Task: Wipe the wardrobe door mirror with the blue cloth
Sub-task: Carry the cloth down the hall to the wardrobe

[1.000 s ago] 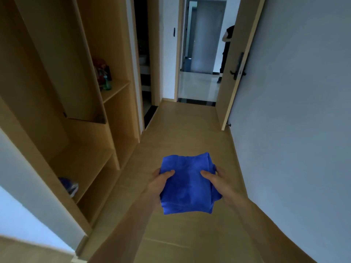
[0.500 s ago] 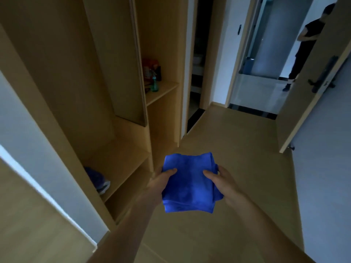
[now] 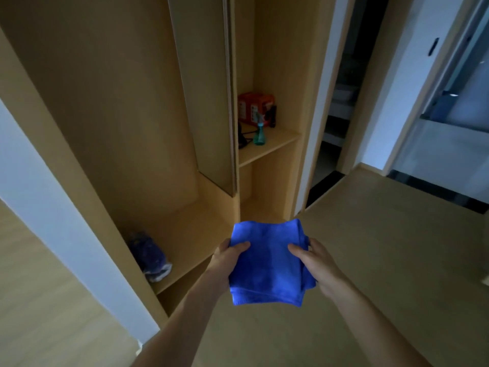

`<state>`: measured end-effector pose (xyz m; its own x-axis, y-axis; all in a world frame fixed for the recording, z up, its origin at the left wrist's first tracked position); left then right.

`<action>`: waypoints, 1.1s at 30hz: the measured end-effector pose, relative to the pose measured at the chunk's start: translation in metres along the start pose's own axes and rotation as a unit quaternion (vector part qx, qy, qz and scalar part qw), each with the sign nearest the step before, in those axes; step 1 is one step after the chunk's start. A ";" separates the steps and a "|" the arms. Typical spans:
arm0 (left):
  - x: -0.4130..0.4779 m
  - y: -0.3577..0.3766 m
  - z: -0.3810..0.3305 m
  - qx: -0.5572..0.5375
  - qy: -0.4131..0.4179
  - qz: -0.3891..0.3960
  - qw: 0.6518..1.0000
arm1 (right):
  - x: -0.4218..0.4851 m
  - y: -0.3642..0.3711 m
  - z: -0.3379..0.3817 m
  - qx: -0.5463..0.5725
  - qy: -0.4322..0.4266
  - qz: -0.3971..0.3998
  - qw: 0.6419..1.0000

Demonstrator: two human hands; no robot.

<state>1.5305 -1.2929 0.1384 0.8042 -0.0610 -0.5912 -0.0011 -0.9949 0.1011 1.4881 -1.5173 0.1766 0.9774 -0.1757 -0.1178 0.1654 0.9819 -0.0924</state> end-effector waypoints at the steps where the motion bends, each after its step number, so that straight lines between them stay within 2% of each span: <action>1: 0.009 0.003 -0.006 -0.001 0.005 -0.001 1.000 | 0.013 0.000 0.000 0.001 0.004 0.003 1.000; 7: 0.074 0.011 -0.050 0.007 0.058 -0.012 0.998 | 0.106 0.007 0.011 -0.033 -0.007 0.016 0.999; 17: 0.164 0.003 -0.143 -0.003 0.095 -0.064 0.993 | 0.246 0.040 0.038 -0.067 0.001 0.073 0.995; 25: 0.206 -0.015 -0.172 -0.042 0.090 -0.155 0.983 | 0.336 0.076 0.049 -0.103 -0.003 0.173 0.980; 33: 0.229 0.011 -0.194 -0.097 0.079 -0.264 0.956 | 0.423 0.072 0.051 -0.101 0.011 0.290 0.952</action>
<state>1.8300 -1.3025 0.1592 0.7416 0.4745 -0.4742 0.5281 -0.8489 -0.0235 1.9200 -1.5171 0.1708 0.8928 0.3883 -0.2282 -0.4325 0.8806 -0.1937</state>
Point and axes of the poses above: each hand's wrist, its own x-axis towards the middle knuckle, its own y-axis out of the palm, z = x × y, the point moved 8 cm from there along x, towards the middle knuckle, and after that the axes turned 9 degrees about -y, right-handed, at the moved point
